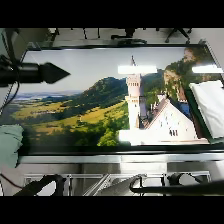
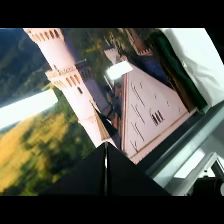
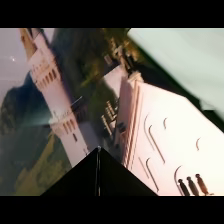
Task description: Fold the shirts.
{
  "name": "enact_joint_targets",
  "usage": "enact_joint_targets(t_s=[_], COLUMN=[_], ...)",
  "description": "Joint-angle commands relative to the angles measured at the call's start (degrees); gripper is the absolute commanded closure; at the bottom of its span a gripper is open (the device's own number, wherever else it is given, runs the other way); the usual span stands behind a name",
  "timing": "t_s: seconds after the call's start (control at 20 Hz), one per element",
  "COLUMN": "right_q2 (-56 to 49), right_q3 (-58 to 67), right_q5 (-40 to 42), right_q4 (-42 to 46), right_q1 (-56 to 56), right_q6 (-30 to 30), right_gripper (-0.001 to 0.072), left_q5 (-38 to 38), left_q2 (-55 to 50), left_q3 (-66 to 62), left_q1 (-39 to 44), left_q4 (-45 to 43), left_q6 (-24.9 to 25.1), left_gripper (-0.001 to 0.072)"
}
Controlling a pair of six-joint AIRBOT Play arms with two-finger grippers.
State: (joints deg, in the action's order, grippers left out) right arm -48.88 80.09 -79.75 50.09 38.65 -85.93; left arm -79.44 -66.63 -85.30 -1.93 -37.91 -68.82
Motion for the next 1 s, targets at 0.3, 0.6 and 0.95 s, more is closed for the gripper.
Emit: enact_joint_targets(t_s=[0.3,0.6,0.95], right_q2=[19.30,19.19,19.19], right_q3=[-38.97,-39.47,-39.47], right_q5=[22.16,18.71,18.78], right_q4=[1.79,0.24,0.24], right_q1=[-37.70,-39.28,-39.28], right_q6=[1.97,1.97,1.97], right_gripper=[0.0684,0.0684,0.0684], left_q5=[4.66,4.83,4.35], left_q2=[22.27,27.82,29.92], left_q3=[37.75,43.41,43.95], left_q1=[2.80,-1.27,-2.62], left_q4=[-0.02,0.09,0.07], left_q6=[1.51,1.46,1.46], left_gripper=[0.0692,0.0692,0.0692])
